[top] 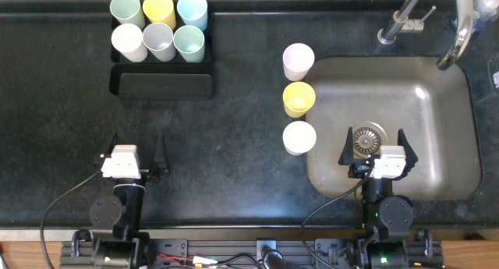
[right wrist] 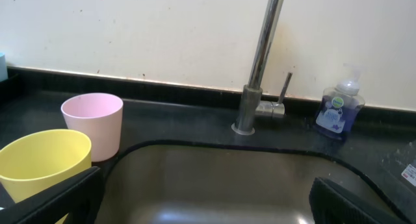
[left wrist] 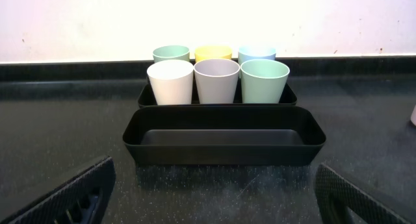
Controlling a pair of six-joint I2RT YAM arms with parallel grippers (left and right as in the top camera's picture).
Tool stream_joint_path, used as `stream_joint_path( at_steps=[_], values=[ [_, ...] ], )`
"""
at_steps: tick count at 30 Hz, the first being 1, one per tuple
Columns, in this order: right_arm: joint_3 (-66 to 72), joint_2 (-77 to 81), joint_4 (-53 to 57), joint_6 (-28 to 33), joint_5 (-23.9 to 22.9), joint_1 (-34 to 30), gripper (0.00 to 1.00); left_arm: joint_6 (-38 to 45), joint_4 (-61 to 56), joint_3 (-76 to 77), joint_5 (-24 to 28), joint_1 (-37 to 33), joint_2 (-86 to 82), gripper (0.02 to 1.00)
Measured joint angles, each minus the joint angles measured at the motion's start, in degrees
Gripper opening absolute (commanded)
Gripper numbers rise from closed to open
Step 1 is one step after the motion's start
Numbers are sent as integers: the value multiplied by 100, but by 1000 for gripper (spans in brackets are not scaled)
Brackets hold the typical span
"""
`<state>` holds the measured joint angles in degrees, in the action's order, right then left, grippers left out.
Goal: Store Cups
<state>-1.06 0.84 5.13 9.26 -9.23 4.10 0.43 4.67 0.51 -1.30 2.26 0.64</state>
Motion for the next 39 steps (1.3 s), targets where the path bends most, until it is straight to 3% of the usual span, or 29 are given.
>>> stream_joint_path(
  at_steps=[12,17,22,26,30,34,39],
  values=[
    [0,0,-2,0,0,0,998,-9,20,31,22,0,72,998],
    [0,2,-7,2,0,0,998,-179,116,990,420,0,1473,998],
    [0,-9,-2,0,0,2,998,-579,483,4019,1521,2,4553,998],
    [-2,-17,-4,0,0,0,996,-966,2437,7702,2118,275,7344,998],
    [0,-17,0,0,0,2,998,-1235,4935,11702,1882,1104,10148,998],
    [-2,-15,0,4,0,0,996,-1569,6509,15121,1386,2179,12537,998],
    [-2,-15,0,2,0,0,998,-2319,7276,16513,946,3141,14052,998]
  ],
)
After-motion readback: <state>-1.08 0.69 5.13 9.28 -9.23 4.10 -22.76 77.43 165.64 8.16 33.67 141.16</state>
